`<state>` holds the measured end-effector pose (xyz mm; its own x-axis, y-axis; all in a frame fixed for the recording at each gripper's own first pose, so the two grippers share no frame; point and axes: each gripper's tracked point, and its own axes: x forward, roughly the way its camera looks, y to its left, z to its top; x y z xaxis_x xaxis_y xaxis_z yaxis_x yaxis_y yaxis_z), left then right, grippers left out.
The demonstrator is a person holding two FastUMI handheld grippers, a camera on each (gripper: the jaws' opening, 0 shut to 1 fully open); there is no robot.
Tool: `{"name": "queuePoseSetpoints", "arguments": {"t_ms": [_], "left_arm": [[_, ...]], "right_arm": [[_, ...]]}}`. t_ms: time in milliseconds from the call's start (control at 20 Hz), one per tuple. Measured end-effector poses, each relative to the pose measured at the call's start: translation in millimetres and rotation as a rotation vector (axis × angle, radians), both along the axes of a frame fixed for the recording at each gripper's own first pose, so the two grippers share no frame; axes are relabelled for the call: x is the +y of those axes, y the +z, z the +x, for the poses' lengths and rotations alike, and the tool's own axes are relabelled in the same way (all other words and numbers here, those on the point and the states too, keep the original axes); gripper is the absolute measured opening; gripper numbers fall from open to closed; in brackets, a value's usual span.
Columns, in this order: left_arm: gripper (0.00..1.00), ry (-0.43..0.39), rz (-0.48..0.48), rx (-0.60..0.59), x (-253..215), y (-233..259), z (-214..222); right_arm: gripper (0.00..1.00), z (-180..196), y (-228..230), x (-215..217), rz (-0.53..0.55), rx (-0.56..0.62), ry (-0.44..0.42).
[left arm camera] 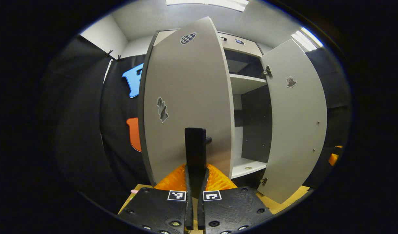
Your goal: Open the right door of the double-door shoe cabinet with the right hand, and open the left door with the left hand.
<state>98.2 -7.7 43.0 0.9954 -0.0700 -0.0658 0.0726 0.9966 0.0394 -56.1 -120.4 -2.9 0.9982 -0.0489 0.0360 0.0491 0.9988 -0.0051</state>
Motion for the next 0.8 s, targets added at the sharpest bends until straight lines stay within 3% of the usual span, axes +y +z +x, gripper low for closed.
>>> {"name": "queuePoseSetpoints", "arguments": {"t_ms": [800], "left_arm": [[0.03, 0.187, 0.004, -0.052, 109.3, 13.3, -35.6]], "right_arm": [[0.86, 33.9, -17.2, 47.6, 0.024, 0.038, 0.042]]}}
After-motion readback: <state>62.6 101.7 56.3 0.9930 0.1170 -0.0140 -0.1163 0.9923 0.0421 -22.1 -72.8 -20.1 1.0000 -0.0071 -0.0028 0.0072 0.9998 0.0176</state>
